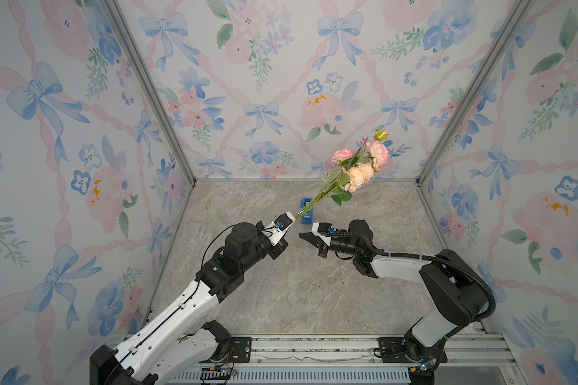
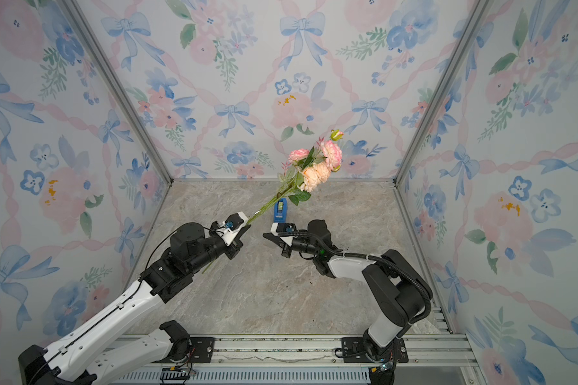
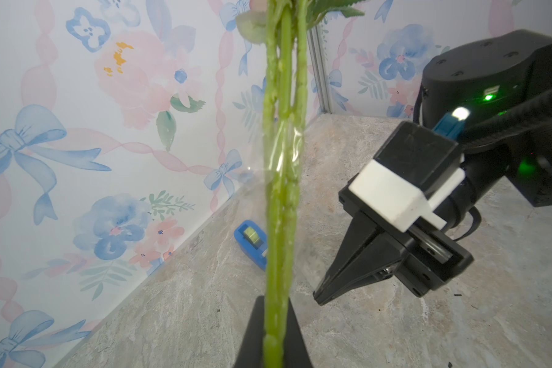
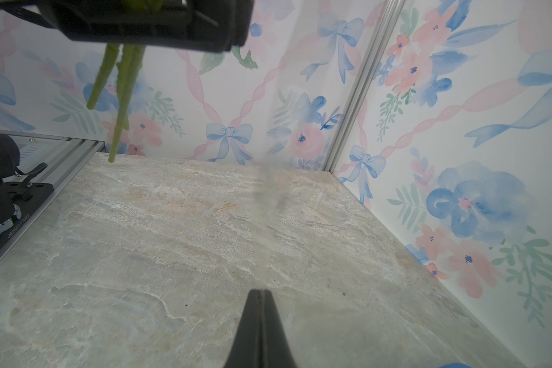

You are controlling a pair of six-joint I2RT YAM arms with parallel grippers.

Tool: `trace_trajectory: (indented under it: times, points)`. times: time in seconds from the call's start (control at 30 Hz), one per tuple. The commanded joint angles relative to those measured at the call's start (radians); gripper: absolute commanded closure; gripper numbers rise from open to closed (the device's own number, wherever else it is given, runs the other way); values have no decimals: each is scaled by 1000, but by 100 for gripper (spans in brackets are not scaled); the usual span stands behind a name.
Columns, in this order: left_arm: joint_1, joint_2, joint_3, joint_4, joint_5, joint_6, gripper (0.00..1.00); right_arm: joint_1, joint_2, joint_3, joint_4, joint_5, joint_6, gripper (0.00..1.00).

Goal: Wrap bouquets with tape
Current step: Wrap the tape around the bouquet.

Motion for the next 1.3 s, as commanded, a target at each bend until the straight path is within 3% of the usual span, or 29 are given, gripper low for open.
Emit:
trace_trajectory:
  times: [0.0,0.1,0.3,0.43,0.53,0.67,0.9,1.27]
  points:
    - [-7,1,30,11,-31,4,100,-15,-48,-41,-56,8,-17,100]
    - [-7,18,35,11,-77,18,100,-15,-91,-81,-70,-8,-22,100]
    - [-9,107,65,-5,-275,41,100,-6,-195,-143,-134,-58,-12,100]
    - [-8,155,63,-3,-337,88,100,17,-296,-115,-313,-83,-47,100]
    - [-8,182,62,-3,-372,105,100,28,-347,-26,-511,-28,-32,100]
    - [-9,211,47,-1,-388,138,100,32,-367,114,-722,-34,-2,100]
    - [-8,226,30,2,-402,174,100,31,-384,234,-768,51,102,100]
    - [-9,210,-3,7,-353,203,100,11,-289,472,-943,180,174,100]
